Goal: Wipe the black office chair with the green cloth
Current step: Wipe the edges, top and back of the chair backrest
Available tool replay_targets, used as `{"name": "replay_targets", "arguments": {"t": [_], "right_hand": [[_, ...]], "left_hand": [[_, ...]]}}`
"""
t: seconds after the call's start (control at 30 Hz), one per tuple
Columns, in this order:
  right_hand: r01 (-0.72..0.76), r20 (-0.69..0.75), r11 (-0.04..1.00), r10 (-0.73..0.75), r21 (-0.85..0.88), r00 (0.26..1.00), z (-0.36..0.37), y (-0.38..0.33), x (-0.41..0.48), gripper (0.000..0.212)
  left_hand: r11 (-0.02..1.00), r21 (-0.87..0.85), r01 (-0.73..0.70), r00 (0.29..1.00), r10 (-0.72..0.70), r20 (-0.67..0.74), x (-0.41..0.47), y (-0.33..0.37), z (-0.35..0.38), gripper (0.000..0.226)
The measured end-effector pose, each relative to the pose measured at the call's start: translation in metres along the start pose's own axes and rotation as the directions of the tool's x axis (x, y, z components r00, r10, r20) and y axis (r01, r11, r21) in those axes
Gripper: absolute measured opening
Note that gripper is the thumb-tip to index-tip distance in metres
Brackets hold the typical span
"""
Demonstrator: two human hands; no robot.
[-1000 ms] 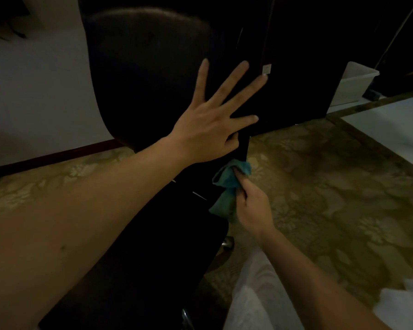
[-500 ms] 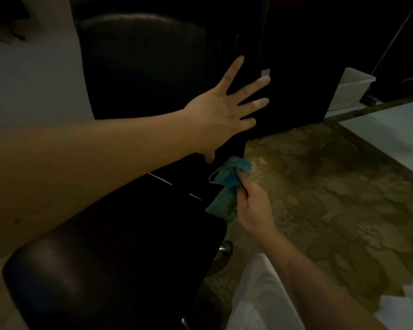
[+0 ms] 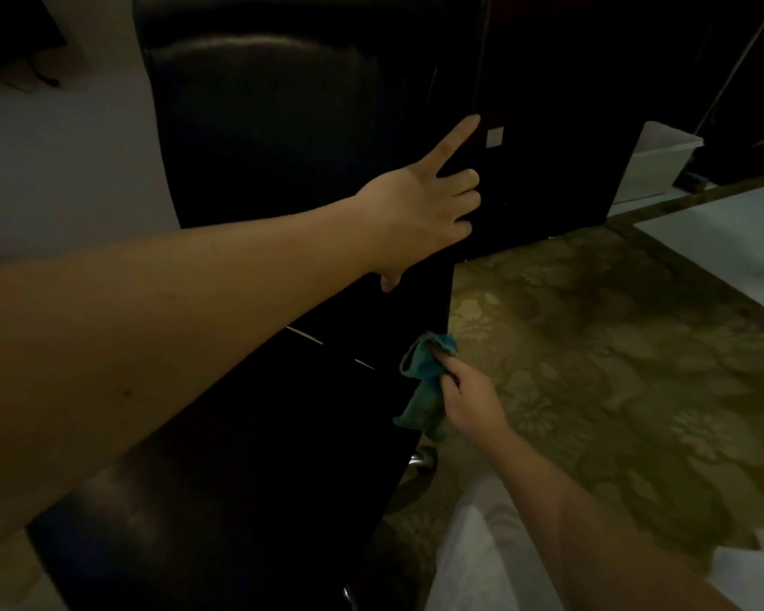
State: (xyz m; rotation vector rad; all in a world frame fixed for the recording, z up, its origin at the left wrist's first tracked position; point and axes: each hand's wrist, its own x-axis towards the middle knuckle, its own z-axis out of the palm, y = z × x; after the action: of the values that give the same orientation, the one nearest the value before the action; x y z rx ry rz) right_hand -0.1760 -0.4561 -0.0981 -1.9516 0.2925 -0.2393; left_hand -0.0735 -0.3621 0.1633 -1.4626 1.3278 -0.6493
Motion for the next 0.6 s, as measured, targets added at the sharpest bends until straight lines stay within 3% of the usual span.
{"name": "replay_targets", "arguments": {"t": [0.1, 0.23, 0.33, 0.47, 0.6], "right_hand": [[0.003, -0.023, 1.0, -0.003, 0.029, 1.0, -0.006, -0.001, -0.002, 0.041], [0.15, -0.171, 0.979, -0.125, 0.137, 0.977, -0.009, -0.025, 0.003, 0.045], [0.178, -0.197, 0.963, -0.138, 0.201, 0.971, -0.004, -0.031, 0.012, 0.043], [0.071, -0.155, 0.984, -0.045, 0.164, 0.987, 0.011, -0.01, 0.014, 0.04], [-0.137, -0.003, 0.988, 0.138, 0.065, 0.99, 0.02, 0.03, 0.015, 0.033]], "left_hand": [[1.0, -0.005, 0.0, 1.0, 0.0, -0.002, 0.001, -0.001, 0.0, 0.109], [1.0, -0.004, 0.004, 1.0, -0.004, -0.01, 0.002, -0.001, 0.004, 0.11], [1.0, -0.008, 0.013, 1.0, -0.013, 0.001, 0.004, 0.0, 0.005, 0.11], [1.0, 0.003, 0.022, 1.0, -0.022, 0.014, 0.008, -0.003, 0.008, 0.11], [0.999, -0.03, 0.029, 0.999, -0.027, 0.035, 0.009, -0.006, 0.012, 0.112]]}}
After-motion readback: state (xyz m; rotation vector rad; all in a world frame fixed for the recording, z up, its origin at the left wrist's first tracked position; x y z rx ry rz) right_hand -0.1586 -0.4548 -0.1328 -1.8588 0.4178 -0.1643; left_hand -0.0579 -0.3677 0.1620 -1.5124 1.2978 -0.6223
